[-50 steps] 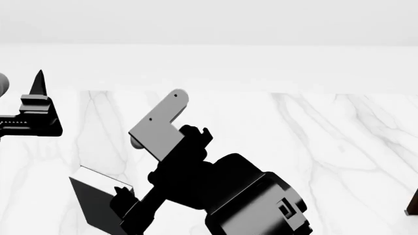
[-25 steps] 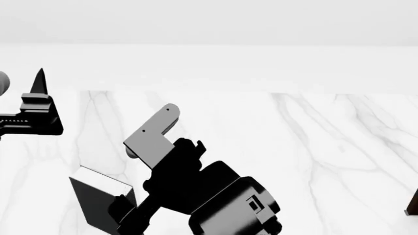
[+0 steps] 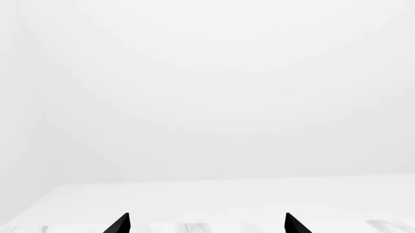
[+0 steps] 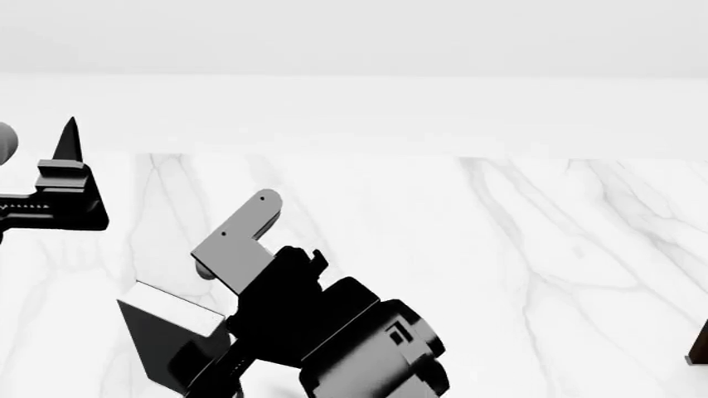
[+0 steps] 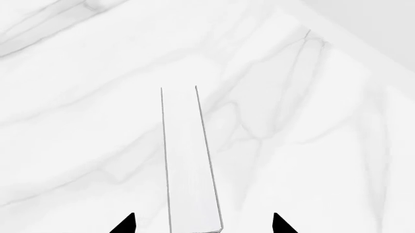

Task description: Pick up the book on the left and place it on top of the shelf.

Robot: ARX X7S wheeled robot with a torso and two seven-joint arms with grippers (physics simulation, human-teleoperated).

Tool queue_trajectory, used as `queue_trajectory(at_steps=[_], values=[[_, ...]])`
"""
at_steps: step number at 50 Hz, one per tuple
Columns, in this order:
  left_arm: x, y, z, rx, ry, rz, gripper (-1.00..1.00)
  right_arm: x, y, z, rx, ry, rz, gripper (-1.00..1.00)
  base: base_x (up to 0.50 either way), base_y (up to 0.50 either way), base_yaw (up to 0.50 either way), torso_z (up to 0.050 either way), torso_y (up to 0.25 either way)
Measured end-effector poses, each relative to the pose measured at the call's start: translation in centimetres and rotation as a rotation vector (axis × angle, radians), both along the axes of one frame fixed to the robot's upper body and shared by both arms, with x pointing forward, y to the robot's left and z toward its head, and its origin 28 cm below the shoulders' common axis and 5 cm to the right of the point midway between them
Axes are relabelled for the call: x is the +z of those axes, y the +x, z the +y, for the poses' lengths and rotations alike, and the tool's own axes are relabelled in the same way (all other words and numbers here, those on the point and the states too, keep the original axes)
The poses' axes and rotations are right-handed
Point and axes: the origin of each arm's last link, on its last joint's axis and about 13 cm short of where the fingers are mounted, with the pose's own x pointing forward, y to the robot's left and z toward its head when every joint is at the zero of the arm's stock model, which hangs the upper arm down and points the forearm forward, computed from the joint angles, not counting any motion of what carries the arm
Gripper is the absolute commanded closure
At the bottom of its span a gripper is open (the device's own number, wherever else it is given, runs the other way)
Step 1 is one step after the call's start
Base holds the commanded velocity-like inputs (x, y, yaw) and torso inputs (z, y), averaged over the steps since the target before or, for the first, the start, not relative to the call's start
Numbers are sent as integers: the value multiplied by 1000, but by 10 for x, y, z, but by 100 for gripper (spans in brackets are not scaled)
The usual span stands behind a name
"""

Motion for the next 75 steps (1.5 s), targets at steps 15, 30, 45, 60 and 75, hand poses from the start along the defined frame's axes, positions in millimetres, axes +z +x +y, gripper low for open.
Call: queue_trajectory(at_steps=[15,30,45,60,75], values=[[-1,0,1,1,0,-1,-100,-17,1,7,30,-9,47,-100,0,0,0,0,0],[-2,0,3,6,-1,-1,-100,-29,1,1,-13,-33,64,100,0,0,0,0,0],[-3,0,2,5,-1,2,-100,-30,2,-1,-32,-26,57,100,0,0,0,0,0],[-3,-1,2,5,-1,1,-100,-29,3,-1,-28,-26,27,100,0,0,0,0,0],[-1,-3,2,4,-5,-6,-100,14,6,-15,-83,12,-106,100,0,0,0,0,1]])
